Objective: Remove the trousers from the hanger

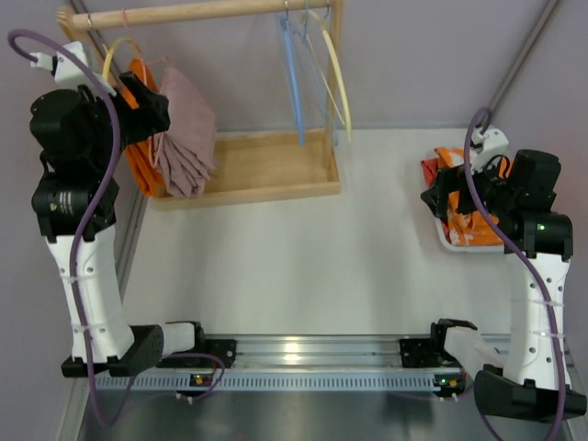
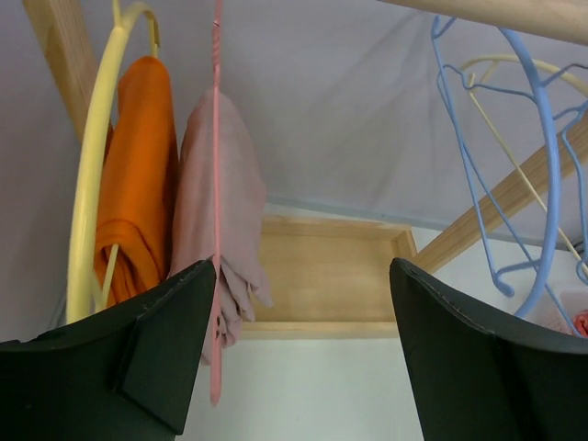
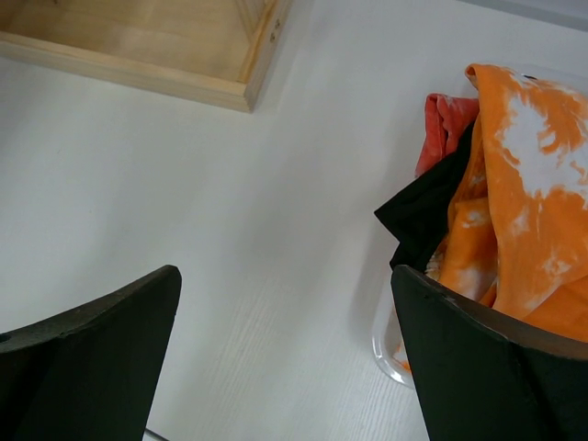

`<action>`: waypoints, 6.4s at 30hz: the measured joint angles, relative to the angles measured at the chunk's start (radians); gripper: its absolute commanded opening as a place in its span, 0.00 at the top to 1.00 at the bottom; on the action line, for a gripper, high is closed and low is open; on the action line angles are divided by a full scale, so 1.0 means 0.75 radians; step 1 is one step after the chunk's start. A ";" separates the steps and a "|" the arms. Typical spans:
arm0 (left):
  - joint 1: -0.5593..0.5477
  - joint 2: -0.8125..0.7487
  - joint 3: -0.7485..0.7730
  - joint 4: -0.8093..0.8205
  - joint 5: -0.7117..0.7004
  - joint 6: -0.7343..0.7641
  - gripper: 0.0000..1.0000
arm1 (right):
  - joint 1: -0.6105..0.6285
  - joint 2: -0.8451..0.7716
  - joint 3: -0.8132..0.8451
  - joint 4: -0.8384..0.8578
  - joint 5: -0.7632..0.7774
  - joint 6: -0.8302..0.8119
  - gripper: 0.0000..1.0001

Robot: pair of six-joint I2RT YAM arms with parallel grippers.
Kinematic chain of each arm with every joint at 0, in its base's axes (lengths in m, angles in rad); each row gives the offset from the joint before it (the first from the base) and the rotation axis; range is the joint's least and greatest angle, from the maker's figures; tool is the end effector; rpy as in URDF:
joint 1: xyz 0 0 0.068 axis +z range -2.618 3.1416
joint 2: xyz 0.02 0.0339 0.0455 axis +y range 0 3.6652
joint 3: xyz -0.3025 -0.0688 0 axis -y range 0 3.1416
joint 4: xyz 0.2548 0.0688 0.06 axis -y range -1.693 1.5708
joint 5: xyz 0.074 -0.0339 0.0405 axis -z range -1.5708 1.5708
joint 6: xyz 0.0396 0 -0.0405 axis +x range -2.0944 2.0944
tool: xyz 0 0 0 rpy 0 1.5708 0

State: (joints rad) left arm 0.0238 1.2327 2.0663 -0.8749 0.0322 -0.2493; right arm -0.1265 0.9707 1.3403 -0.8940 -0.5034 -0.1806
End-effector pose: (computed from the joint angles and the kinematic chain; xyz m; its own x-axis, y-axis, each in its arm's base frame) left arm 0.1600 0.0025 0.6232 -0.0421 -0.2477 -0.9679 -0.0021 0.9688 -0.2478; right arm 0.1603 -0.0011 0.4567 -0.4341 -0.1034 -0.8949 -0.3880 0.9180 0.0821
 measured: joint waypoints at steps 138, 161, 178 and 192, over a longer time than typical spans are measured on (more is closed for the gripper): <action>-0.008 -0.077 -0.385 0.147 0.390 -0.339 1.00 | 1.664 1.065 0.132 1.818 0.800 -0.365 0.03; -0.008 -0.064 -0.347 0.146 0.391 -0.345 1.00 | 1.607 1.114 0.275 1.658 0.760 -0.312 0.07; -0.008 -0.037 -0.336 0.146 0.391 -0.361 1.00 | 1.592 1.204 0.386 1.607 0.926 -0.372 0.10; -0.008 -0.034 -0.336 0.138 0.391 -0.368 1.00 | 1.599 1.188 0.340 1.549 0.754 -0.311 0.09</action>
State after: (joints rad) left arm 0.0181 1.2076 1.8141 -0.7712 0.3252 -0.5251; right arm 1.0729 1.8618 1.5951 0.2676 0.0620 -0.4137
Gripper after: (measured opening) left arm 0.057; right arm 0.919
